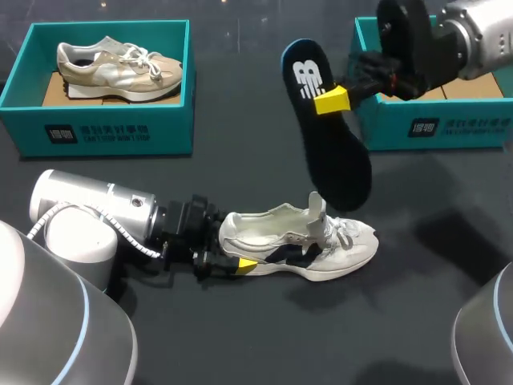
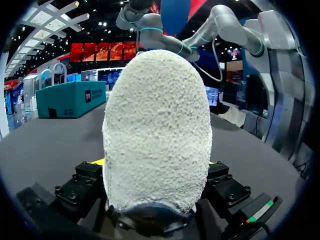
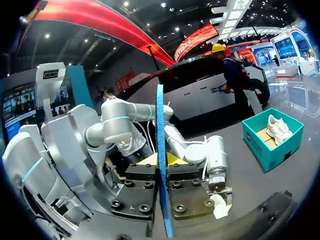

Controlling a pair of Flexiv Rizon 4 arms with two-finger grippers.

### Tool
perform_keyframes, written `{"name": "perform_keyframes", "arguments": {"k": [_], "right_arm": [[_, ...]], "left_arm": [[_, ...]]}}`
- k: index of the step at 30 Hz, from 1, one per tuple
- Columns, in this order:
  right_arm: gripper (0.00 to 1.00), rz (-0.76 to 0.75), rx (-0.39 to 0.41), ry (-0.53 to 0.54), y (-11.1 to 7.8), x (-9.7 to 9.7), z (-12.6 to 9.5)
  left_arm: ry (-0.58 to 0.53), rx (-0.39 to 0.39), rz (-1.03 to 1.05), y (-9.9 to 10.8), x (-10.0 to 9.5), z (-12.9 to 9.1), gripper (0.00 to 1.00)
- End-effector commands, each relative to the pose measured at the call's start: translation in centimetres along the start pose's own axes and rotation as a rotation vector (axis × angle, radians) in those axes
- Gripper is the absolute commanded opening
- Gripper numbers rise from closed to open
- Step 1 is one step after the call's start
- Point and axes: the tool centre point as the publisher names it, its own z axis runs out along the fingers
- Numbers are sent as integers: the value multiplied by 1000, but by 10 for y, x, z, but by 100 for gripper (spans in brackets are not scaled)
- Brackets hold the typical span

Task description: Take the shoe out of the shoebox, open the shoe tongue, remove and reinsert the insole, then place the shoe into the shoebox

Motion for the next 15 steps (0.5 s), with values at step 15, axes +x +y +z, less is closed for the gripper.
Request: {"name": "perform_keyframes", "arguments": {"k": [15], "right_arm": [[0, -1, -82, -190, -13, 42, -12]], "left_arm": [[1, -4, 0, 1, 0, 1, 0]]}}
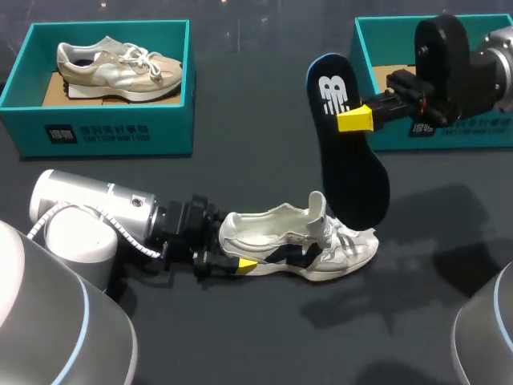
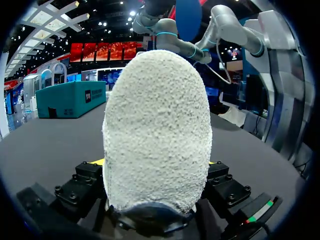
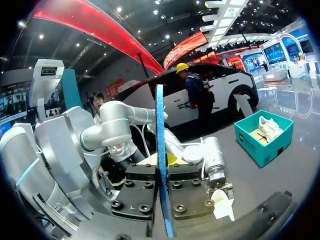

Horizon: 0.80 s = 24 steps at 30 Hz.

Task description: Take the shoe out of the shoebox, open the shoe tongue, remove and reinsert the insole, then place the shoe into the shoebox

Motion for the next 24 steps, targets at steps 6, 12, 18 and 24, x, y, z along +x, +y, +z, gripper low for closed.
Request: {"name": "perform_keyframes", "arguments": {"k": [6, 12, 18, 24], "right_arm": [[0, 13, -51, -172, -5, 33, -17], [0, 39, -88, -240, -11, 52, -20], [0, 39, -88, -240, -11, 52, -20], [0, 41, -117, -209, -14, 42, -5]], "left_arm": [[1, -4, 0, 1, 0, 1, 0], [1, -4, 0, 1, 0, 1, 0], [1, -4, 0, 1, 0, 1, 0], [1, -4, 0, 1, 0, 1, 0]]}}
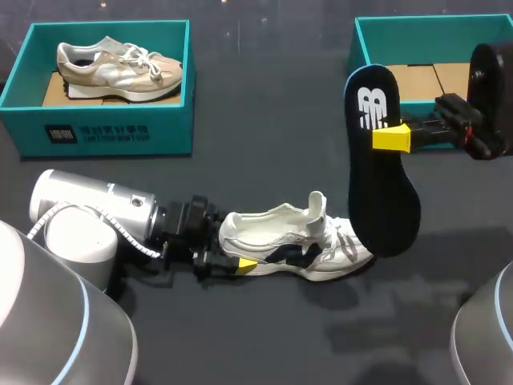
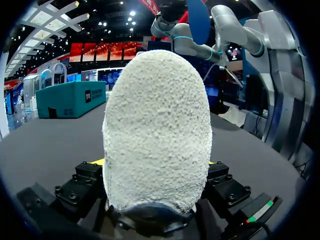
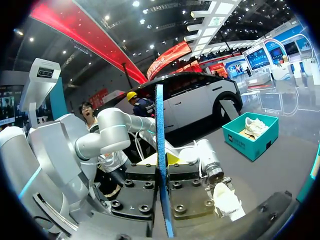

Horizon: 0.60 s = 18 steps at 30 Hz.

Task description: Take the shoe out of the shoebox, open the shoe tongue, remove and reinsert the insole, then place the shoe into the shoebox

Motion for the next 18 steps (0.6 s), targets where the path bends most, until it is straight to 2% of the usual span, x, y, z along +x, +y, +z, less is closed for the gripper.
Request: {"name": "perform_keyframes", "arguments": {"k": [1, 9, 18], "right_arm": [[0, 14, -32, -51, -8, -2, 18], [0, 45, -57, -56, -16, -1, 34], [0, 52, -65, -59, -16, 0, 36]], "left_arm": [[1, -4, 0, 1, 0, 1, 0], [1, -4, 0, 1, 0, 1, 0], [1, -4, 0, 1, 0, 1, 0]]}}
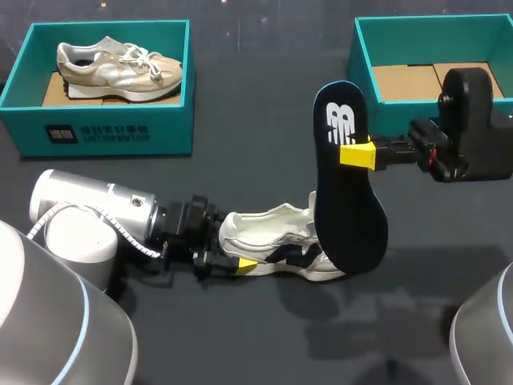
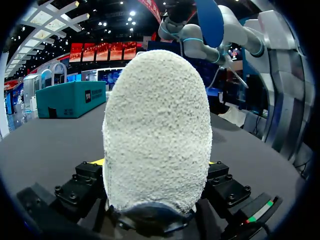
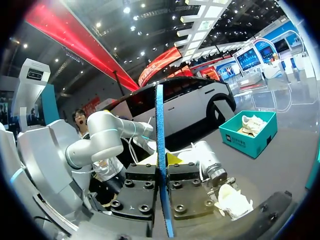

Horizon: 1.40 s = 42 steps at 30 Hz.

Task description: Take the shoe out of the shoebox, open the shoe tongue, remove and reinsert the insole, then place the shoe into the shoebox

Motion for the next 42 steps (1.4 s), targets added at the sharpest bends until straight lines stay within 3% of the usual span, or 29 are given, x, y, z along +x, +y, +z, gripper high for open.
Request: {"name": "perform_keyframes", "arguments": {"k": [1, 8, 9, 10, 11, 17, 25, 32, 42], "right_arm": [[0, 0, -4, -6, -2, 2, 1], [0, 0, -4, -6, -2, 2, 1], [0, 0, -4, -6, -2, 2, 1], [0, 0, -4, -6, -2, 2, 1], [0, 0, -4, -6, -2, 2, 1], [0, 0, -4, -6, -2, 2, 1], [0, 0, -4, -6, -2, 2, 1], [0, 0, -4, -6, -2, 2, 1], [0, 0, -4, -6, -2, 2, 1]], "left_arm": [[1, -4, 0, 1, 0, 1, 0], [0, -4, 19, 0, -1, -1, 3], [1, -4, 20, 0, 0, -1, 20], [1, -4, 22, 0, 0, -2, 73], [0, -6, 25, -1, 0, -3, 100], [-7, -27, 56, -2, 2, -12, 100], [-16, -115, 55, 3, 2, -30, 100], [18, -338, 77, -1, 2, -57, 100], [18, -338, 77, -1, 2, -57, 100]]}}
